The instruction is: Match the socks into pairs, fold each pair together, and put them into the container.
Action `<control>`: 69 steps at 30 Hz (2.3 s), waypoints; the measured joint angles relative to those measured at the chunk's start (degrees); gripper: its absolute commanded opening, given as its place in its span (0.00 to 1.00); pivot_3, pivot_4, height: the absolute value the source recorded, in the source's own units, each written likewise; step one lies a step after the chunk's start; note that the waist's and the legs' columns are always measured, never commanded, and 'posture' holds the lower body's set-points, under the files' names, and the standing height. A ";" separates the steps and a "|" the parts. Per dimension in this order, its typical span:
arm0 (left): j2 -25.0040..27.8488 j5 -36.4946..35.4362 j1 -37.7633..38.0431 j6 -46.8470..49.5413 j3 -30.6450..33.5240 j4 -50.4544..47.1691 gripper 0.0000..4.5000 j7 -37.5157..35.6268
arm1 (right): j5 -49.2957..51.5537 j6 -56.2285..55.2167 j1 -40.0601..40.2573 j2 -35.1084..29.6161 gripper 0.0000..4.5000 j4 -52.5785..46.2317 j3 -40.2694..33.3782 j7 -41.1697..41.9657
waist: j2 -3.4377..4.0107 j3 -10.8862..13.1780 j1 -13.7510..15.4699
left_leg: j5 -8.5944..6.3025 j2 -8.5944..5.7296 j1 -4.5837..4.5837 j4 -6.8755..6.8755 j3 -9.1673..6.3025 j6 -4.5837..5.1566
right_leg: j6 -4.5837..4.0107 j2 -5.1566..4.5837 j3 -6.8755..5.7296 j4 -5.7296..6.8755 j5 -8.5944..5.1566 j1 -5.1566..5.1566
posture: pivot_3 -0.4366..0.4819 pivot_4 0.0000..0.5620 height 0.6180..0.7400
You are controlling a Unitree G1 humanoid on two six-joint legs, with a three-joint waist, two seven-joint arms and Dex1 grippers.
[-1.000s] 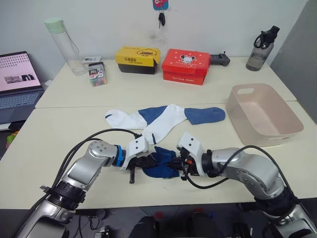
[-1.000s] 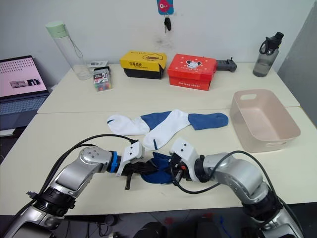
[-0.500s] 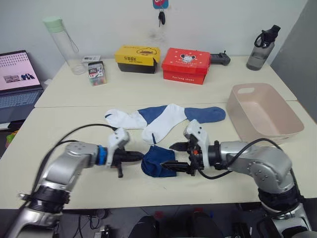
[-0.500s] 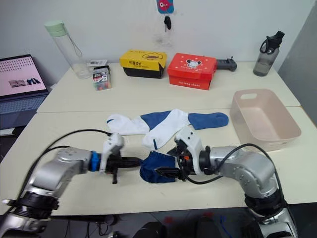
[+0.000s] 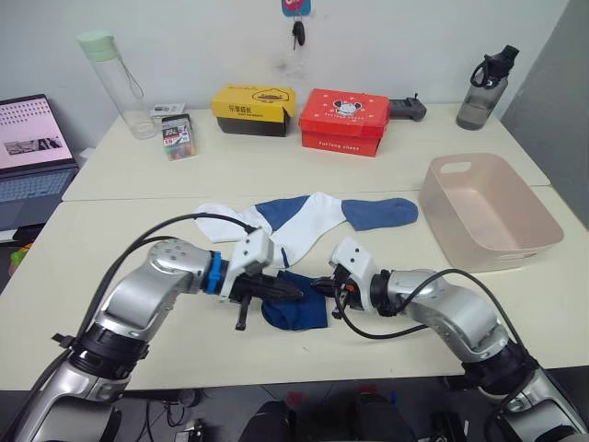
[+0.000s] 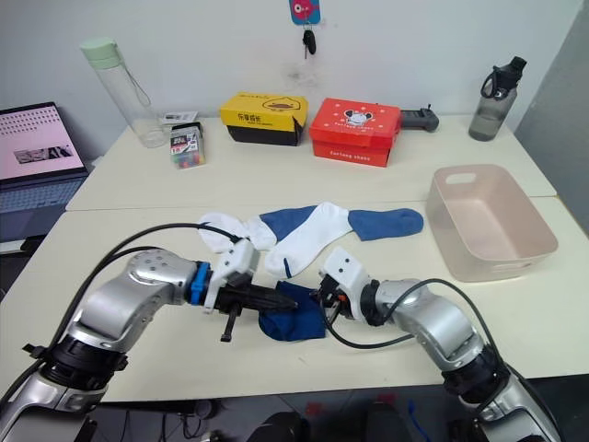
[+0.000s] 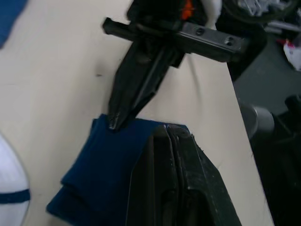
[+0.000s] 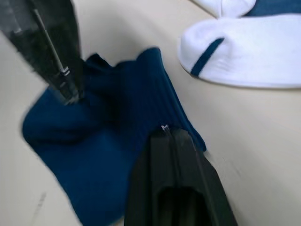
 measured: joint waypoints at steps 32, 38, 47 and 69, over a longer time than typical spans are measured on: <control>-7.22 5.65 0.85 -1.54 1.55 10.27 0.00 11.04 | -3.18 0.07 2.01 -0.26 0.01 -3.01 3.33 6.51 | -0.03 0.01 0.22 | 0.00 -0.03 -0.04 0.08 -0.04 0.00 | 0.00 0.00 -0.02 0.00 0.00 0.01 | 0.48 0.27 0.88; -6.81 6.88 1.61 -4.37 1.68 11.03 0.00 11.14 | -3.21 -2.17 5.83 -5.99 0.01 -5.85 2.99 9.32 | -0.04 -0.01 0.27 | 0.00 -0.02 -0.01 0.06 -0.05 0.00 | 0.01 -0.01 -0.02 -0.02 0.00 0.04 | 0.48 0.27 0.88; -3.72 3.57 2.70 -3.49 3.62 6.79 0.00 7.17 | -1.50 -2.42 9.82 -5.31 0.01 -10.35 -6.41 6.33 | -0.07 0.00 0.29 | 0.00 -0.01 -0.03 0.06 -0.07 0.00 | 0.00 -0.01 -0.04 -0.01 0.00 0.04 | 0.48 0.27 0.88; -0.25 5.40 6.46 -9.43 1.31 8.58 0.00 2.03 | 19.33 36.18 5.59 10.93 0.77 -3.49 -25.35 -2.89 | 0.02 -0.02 0.03 | 0.00 0.02 0.04 -0.03 -0.04 0.01 | -0.01 0.00 0.02 0.03 0.00 0.03 | 0.48 0.27 0.88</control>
